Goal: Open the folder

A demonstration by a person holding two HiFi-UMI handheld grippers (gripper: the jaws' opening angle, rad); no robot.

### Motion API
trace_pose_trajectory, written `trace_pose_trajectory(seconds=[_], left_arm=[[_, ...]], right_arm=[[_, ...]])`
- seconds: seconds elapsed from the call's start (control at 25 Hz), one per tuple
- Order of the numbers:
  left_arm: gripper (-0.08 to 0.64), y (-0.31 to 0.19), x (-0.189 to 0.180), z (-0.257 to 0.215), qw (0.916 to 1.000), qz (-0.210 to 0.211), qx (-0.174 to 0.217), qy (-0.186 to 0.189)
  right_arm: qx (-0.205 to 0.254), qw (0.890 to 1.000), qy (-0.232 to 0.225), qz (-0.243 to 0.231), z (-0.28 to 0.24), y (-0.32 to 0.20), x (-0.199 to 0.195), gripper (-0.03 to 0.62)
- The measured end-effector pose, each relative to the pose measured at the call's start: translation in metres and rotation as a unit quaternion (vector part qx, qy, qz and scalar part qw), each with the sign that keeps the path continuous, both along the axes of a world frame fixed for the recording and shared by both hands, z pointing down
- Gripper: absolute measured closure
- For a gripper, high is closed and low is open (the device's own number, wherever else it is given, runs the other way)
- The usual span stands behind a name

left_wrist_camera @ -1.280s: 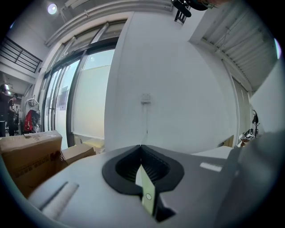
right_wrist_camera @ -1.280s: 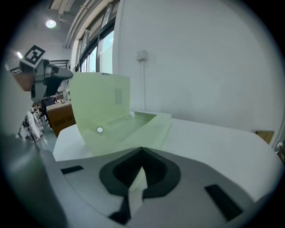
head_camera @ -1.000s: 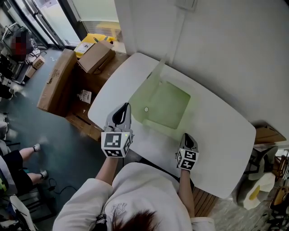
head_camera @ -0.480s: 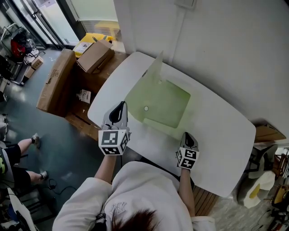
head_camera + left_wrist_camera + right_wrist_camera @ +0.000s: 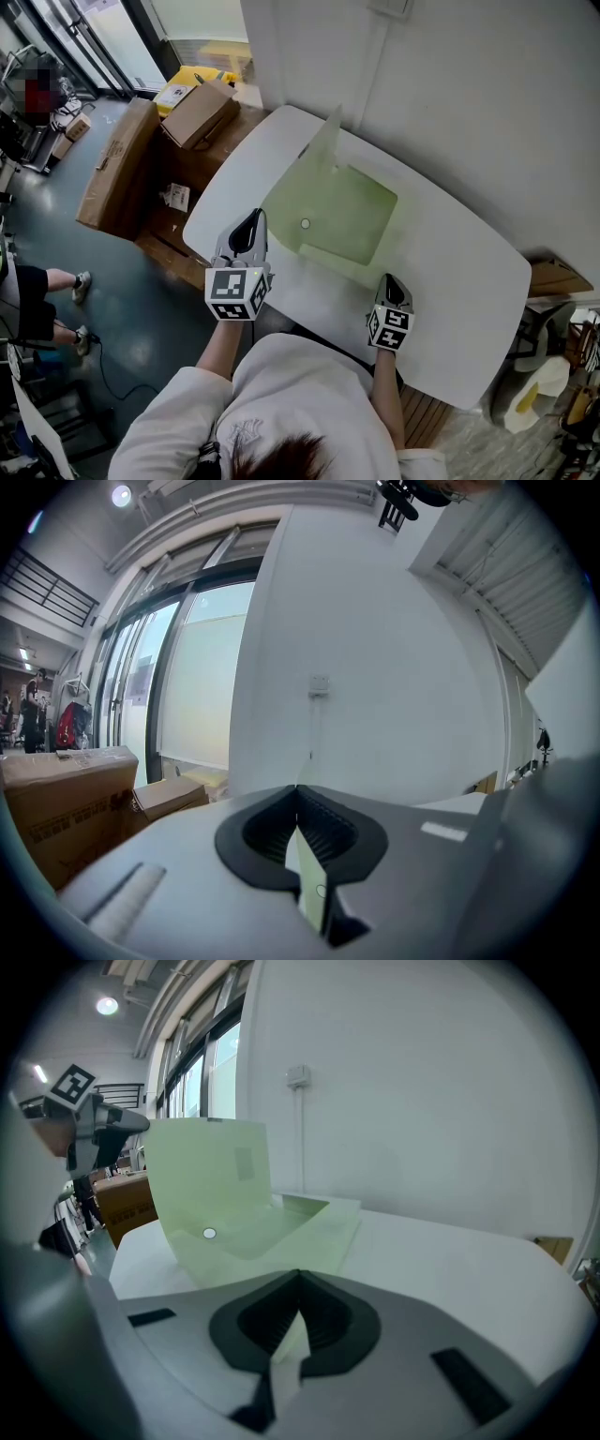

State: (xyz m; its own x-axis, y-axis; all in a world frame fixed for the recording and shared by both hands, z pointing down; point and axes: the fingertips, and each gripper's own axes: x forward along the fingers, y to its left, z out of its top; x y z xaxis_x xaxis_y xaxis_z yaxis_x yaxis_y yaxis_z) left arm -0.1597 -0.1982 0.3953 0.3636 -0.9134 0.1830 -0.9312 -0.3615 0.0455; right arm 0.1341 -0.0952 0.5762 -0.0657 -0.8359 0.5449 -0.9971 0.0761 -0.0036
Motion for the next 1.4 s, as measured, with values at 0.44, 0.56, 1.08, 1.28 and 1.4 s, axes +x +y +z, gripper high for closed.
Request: trace_pose_trajectory(seconds=[0.44, 0.56, 1.08, 1.28, 1.4], left_arm=[[0.551, 0.001, 0.002, 0.000, 1.0000, 0.004, 0.002, 0.007], [0.551, 0.003, 0.005, -0.001, 0.9999, 0.009, 0.004, 0.009], [0.551, 0.024, 0.046, -0.010, 0.9948, 0.093, 0.030, 0.027], [0.549, 0.049, 0.095, -0.004, 0.9849, 0.168, 0.041, 0.011], [0.549, 0.059, 0.121, 0.001, 0.9793, 0.198, 0.042, -0.005]], right_arm=[[-0.001, 1.000, 0.002, 0.000, 0.000, 0.000, 0.000, 0.586], [-0.001, 1.000, 0.002, -0.001, 0.000, 0.001, 0.000, 0.586], [0.000, 1.000, -0.003, -0.010, -0.001, -0.001, 0.000, 0.586], [-0.015, 0.999, 0.002, -0.037, 0.002, -0.001, -0.003, 0.586], [-0.019, 0.998, 0.003, -0.062, -0.005, 0.000, -0.006, 0.586]])
